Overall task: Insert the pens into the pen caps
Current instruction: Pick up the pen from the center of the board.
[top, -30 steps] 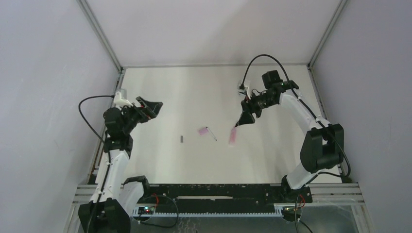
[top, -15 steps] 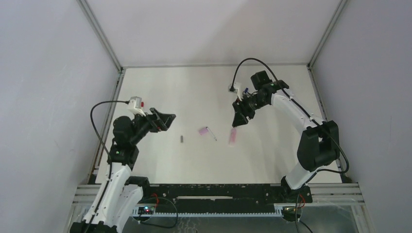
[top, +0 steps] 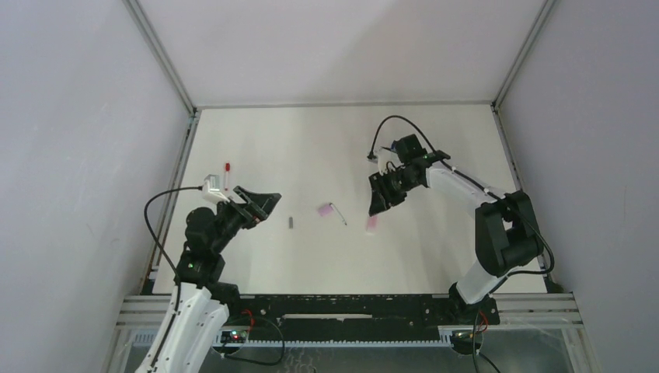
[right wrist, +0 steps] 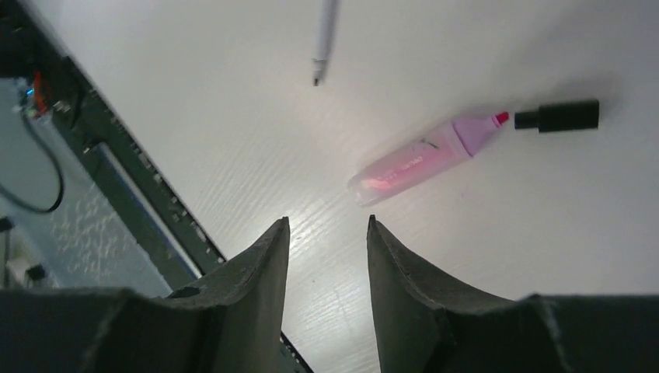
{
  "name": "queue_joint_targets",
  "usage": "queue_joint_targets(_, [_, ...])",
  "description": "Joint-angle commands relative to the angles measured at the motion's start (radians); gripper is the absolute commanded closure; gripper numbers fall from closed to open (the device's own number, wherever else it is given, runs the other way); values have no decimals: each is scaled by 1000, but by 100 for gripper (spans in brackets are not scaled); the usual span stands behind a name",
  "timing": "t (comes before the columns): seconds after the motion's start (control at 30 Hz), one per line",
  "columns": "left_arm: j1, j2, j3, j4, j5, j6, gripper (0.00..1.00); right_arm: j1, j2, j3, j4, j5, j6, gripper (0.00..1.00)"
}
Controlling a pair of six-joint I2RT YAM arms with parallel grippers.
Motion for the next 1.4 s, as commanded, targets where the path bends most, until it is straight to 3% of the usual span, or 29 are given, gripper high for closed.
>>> queue_joint_targets(0.0, [-8, 44, 20, 9, -14, -55, 7, 66, -70, -71, 175, 245, 214, 53])
queue_joint_targets(0.13, [-12, 79, 52, -4, 17, -46, 9, 137, -100, -150, 256, 483, 388, 56])
queue_joint_targets(0.27, [-22, 64, 27, -1, 5, -51, 9, 148, -80, -175, 285, 584, 482, 57])
queue_joint_targets(0.83, [-30, -4, -8, -5, -4, -70, 9, 166, 83, -146, 293, 563, 535, 55])
queue_joint_targets(1.13, [-30, 0, -5, -5, -3, -77, 10, 229, 153, -90, 270, 556, 481, 62])
queue_joint_targets(1.37, [-31, 26, 0, 13, 12, -80, 9, 292, 156, -89, 253, 647, 397, 66])
